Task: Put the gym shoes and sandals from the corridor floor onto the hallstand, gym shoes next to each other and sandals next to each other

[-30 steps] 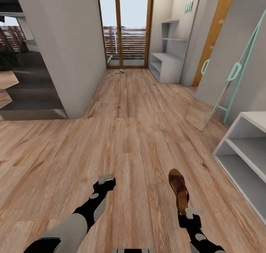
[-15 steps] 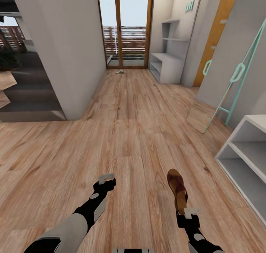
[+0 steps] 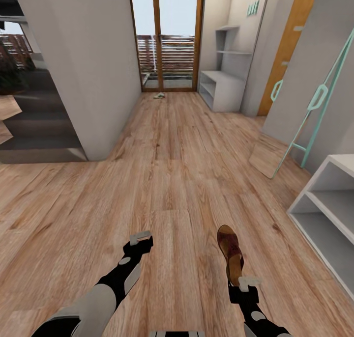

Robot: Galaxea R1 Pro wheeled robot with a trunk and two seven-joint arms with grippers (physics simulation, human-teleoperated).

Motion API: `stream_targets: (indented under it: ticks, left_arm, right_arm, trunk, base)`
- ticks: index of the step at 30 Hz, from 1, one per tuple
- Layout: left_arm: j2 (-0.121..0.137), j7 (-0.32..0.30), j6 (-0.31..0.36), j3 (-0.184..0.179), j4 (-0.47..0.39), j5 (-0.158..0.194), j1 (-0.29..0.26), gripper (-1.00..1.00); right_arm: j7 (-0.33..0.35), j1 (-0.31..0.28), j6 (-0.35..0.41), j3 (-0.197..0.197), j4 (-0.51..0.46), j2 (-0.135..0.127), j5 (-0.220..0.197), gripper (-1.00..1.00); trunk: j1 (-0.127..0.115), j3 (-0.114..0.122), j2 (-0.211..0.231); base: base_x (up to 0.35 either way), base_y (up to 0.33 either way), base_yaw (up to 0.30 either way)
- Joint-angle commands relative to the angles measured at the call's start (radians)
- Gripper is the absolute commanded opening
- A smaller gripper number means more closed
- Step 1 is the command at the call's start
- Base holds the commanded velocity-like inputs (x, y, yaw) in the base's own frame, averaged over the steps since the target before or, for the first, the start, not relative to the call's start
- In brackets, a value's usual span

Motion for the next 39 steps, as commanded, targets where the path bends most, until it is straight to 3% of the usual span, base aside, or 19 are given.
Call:
stream_targets:
  ticks: [1,11,39]
  left_arm:
    - [-0.001,-0.001,-0.004,0.003,-0.002,0.006,-0.001,1.00]
    - [0.002,-0.003,-0.001,0.003,-0.010,0.006,-0.001,1.00]
    - [0.003,0.002,-0.005,0.007,-0.045,0.004,-0.001,1.00]
  right_arm:
    - [-0.007,-0.001,-0.002,0.000,0.001,0.000,0.009,-1.00]
    - [-0.007,-0.001,-0.002,0.001,0.001,0.001,0.009,-1.00]
    - [-0.009,-0.001,-0.002,0.002,0.001,0.001,0.012,-1.00]
  trunk:
    - [0.000,-0.001,0.000]
    - [0.000,-0.001,0.000]
    - [0.000,-0.001,0.000]
  base:
    - [0.023,0.000,0.000]
    - [0.104,0.000,0.000]
    - [0.339,0.000,0.000]
